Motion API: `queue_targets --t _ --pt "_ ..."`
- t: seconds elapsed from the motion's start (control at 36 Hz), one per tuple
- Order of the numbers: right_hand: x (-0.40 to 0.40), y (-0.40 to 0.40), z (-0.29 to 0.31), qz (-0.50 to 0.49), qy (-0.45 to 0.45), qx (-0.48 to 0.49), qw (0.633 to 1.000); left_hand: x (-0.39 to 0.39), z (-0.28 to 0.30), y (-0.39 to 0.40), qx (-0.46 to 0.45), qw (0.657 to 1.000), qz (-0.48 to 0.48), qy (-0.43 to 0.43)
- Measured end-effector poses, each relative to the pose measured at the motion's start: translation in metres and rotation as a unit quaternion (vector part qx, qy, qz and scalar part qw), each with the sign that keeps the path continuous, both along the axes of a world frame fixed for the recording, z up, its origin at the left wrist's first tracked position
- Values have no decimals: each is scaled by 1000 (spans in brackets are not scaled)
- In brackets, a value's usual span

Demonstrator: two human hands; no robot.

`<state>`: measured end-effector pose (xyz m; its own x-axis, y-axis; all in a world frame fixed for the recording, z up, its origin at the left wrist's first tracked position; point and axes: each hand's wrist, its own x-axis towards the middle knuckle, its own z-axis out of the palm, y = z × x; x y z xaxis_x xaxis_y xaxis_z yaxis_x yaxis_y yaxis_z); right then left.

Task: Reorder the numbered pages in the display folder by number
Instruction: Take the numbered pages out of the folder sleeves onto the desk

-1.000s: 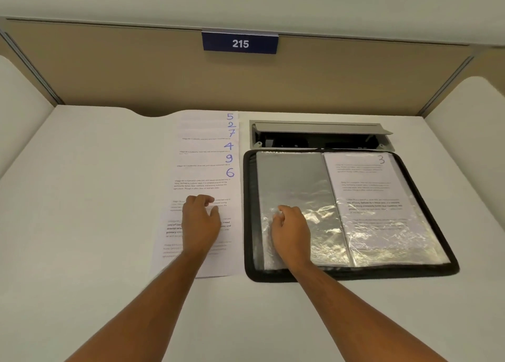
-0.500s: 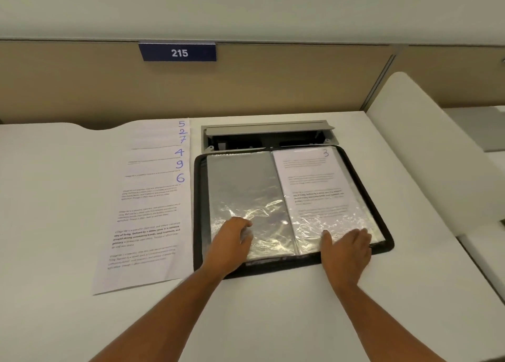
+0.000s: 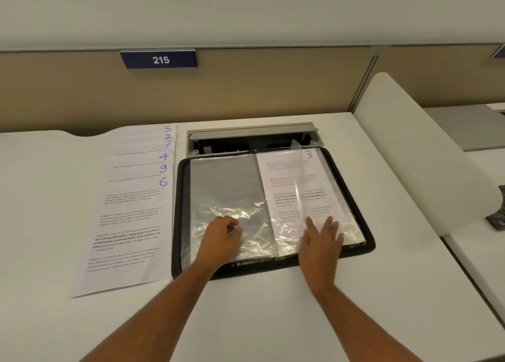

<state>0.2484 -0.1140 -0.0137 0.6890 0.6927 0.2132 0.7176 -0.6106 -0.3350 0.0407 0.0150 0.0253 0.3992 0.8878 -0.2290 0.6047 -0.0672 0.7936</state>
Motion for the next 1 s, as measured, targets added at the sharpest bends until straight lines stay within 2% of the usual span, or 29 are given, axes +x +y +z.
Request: queue_targets --t 0.08,0.19,0.28,0.42,0.5,0.61,0.69,0.78,0.89,1.0 --pt "-16 5 2 90 42 41 994 6 3 -1 -29 999 2 -24" --pt "-41 12 3 256 20 100 961 12 9 1 -63 993 44 -85" --pt "-60 16 7 367 2 81 927 11 15 4 -86 984 99 -121" --pt "-81 12 18 480 3 40 876 0 20 11 -72 976 179 -98" --pt "-76 10 21 428 27 88 899 -14 18 17 -70 970 223 -65" --pt "-48 2 20 246 71 119 959 -38 6 28 -76 966 248 -18" --pt "-16 -8 10 65 61 60 994 -54 2 36 -54 959 278 16" --pt "12 -18 -3 -53 33 -27 998 -59 11 37 -30 948 316 29" --pt "29 -26 -13 -79 17 -92 992 -52 20 36 31 954 296 39" --pt "30 -25 -15 -44 -7 -94 995 -30 22 26 105 968 224 34"
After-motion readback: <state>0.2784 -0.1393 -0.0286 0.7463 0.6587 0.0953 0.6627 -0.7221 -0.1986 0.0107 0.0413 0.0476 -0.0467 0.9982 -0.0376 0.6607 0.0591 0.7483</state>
